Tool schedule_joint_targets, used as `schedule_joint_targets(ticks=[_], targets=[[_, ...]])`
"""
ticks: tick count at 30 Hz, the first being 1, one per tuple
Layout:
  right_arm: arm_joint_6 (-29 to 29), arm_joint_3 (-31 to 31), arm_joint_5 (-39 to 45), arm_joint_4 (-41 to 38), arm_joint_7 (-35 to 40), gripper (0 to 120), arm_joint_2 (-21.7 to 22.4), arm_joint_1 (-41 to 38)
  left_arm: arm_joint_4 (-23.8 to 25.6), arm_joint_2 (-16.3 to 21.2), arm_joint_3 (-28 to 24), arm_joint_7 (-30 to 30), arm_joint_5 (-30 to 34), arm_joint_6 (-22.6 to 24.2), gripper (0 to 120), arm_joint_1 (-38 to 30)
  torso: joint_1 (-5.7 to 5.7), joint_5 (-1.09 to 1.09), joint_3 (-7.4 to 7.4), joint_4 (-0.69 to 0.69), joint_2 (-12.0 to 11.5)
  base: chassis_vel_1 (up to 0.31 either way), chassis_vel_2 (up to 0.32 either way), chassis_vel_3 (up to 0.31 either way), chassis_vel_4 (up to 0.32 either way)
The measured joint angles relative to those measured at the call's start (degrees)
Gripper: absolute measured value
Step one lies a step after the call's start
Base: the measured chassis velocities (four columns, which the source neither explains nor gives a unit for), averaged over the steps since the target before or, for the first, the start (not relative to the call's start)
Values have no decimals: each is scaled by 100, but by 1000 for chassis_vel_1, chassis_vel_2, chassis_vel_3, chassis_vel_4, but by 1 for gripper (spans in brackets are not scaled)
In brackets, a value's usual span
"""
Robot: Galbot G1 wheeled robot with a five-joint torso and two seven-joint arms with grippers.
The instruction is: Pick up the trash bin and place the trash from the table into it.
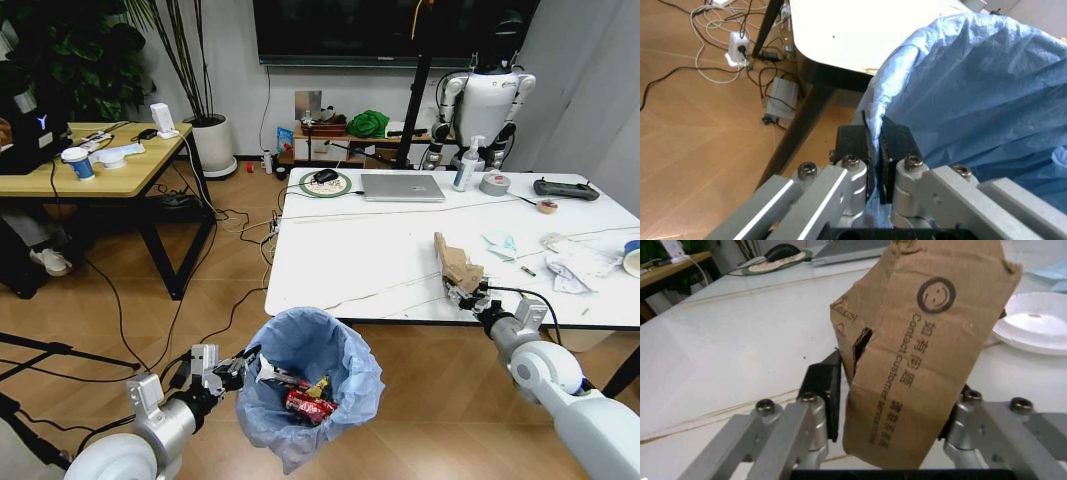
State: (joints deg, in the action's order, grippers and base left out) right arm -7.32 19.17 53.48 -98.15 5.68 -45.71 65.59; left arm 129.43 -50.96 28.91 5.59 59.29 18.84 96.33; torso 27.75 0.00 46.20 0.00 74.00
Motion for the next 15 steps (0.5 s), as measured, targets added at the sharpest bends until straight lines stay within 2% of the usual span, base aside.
schedule_joint_targets(ticks=[5,9,15], targets=[[96,-7,-9,-64,-116,16,105,-18,-32,-8,-16,4,2,0,0,-37,0,0,0,0,0,0,0,0,0],[174,61,-9,-215,-204,12,213,-3,-46,-13,-22,5,3,0,0,-53,0,0,0,0,0,0,0,0,0],[293,211,61,-704,-302,12,494,105,-59,-18,-46,16,7,0,0,-94,0,0,0,0,0,0,0,0,0]])
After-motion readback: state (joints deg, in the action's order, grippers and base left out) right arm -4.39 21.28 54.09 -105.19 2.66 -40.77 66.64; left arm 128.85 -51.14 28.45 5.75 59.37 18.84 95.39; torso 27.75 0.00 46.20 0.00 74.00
